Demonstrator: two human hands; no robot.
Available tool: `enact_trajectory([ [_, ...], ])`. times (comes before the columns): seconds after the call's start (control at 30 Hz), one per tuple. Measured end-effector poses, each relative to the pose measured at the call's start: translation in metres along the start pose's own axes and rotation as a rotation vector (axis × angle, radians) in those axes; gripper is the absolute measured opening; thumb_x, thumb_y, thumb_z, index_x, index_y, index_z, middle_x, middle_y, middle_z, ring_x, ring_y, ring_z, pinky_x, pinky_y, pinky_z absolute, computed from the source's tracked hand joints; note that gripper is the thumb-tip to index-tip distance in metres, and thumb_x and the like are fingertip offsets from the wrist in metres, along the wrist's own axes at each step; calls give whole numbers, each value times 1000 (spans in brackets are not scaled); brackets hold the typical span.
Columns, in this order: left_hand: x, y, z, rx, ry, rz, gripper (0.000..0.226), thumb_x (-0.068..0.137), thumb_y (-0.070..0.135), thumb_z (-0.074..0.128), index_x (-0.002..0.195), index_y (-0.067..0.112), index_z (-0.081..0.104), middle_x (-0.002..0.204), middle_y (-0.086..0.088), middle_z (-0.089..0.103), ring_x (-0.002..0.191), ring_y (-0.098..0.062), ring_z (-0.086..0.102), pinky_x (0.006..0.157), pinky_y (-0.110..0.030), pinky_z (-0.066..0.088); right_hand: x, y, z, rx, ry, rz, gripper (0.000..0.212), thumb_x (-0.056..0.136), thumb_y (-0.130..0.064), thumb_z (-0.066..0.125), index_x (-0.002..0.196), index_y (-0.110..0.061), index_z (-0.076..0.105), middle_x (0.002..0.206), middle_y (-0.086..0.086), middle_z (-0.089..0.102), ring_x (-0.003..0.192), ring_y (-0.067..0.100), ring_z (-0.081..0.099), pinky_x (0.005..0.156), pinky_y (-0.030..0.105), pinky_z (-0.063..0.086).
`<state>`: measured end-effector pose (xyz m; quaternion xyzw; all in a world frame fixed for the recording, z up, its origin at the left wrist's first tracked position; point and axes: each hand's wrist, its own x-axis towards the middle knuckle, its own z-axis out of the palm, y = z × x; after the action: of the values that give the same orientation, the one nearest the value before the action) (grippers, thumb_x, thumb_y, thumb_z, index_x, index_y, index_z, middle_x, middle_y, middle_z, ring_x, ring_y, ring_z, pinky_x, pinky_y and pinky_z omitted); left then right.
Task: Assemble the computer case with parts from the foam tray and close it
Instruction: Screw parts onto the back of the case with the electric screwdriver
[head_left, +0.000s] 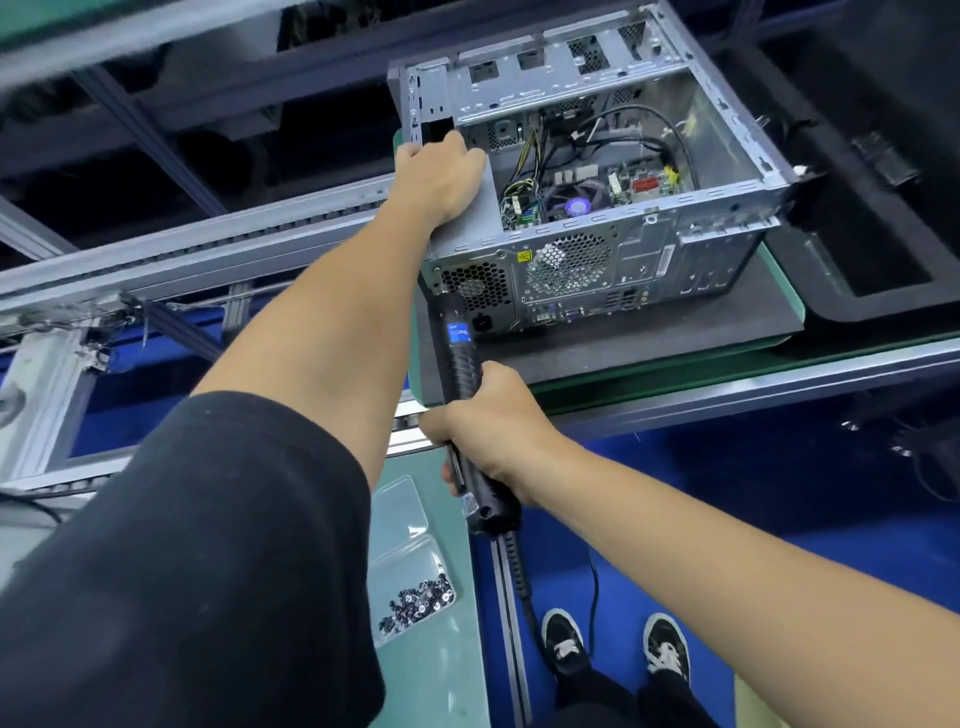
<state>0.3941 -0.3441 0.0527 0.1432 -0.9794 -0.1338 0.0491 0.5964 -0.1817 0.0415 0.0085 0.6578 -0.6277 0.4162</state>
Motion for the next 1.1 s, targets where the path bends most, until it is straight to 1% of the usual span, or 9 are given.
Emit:
enact_trajectory([
  [0.17,1,-2,1,-56,7,-39,26,86,24,17,87,9,38,75,-4,39,60,-17,30,88,-41,24,2,5,12,21,38,1,34,67,-5,64,92,-12,43,78,13,49,40,24,51,41,30,45],
  [0.33,2,-2,1,-97,38,-54,24,88,24,20,89,10,39,85,-9,51,66,-19,39,91,-40,25,3,11,14,-27,73,-44,36,63,-11,66,92,-10,44,77,11,53,41,27,54,42,34,47],
  [0.43,0,-4,3,-76,48,17,20,89,24,24,86,11,39,66,-2,44,61,-10,32,89,-35,22,3,13,5,-136,90,-69,37,62,-16,70,90,-14,46,79,6,56,58,29,57,54,44,54],
  [0.57,-3,-4,3,-26,13,83,23,87,26,21,88,12,39,65,-2,47,64,-18,42,101,-39,21,-1,6,-6,-194,56,-71,39,62,-24,78,84,-20,46,74,0,54,63,29,58,68,53,57],
  [0.67,-2,-1,0,-83,29,68,24,90,22,27,96,12,48,84,-2,52,80,-23,45,88,-35,25,-7,-5,-13,-244,60,-87,39,67,-28,79,91,-16,51,86,3,61,68,26,61,68,45,59],
  [0.77,-1,-1,-7,-367,22,-23,25,92,20,35,103,11,55,98,-1,53,90,-21,44,74,-30,34,-18,-15,-23,-230,76,-106,40,68,-25,77,95,-12,52,93,9,62,76,32,64,77,52,59],
  [0.93,-12,15,-27,-606,88,-126,21,85,17,43,78,10,61,84,-5,59,76,-19,48,63,-27,38,-30,-46,-46,-38,35,-186,27,75,-13,79,77,-11,53,54,1,55,42,24,54,43,29,48],
  [1.03,-9,47,-45,-728,152,-165,26,85,19,42,69,12,61,79,-6,62,71,-20,51,66,-27,40,-28,-75,-68,65,18,-209,26,80,-12,78,78,-9,52,47,3,55,36,22,52,40,24,44],
  [1.1,-4,74,-55,-951,104,-179,31,89,15,42,63,8,58,64,-7,63,52,-15,54,55,-21,41,-26,-91,-90,102,14,-228,23,82,-11,76,82,-7,53,46,3,56,36,22,52,39,23,44],
])
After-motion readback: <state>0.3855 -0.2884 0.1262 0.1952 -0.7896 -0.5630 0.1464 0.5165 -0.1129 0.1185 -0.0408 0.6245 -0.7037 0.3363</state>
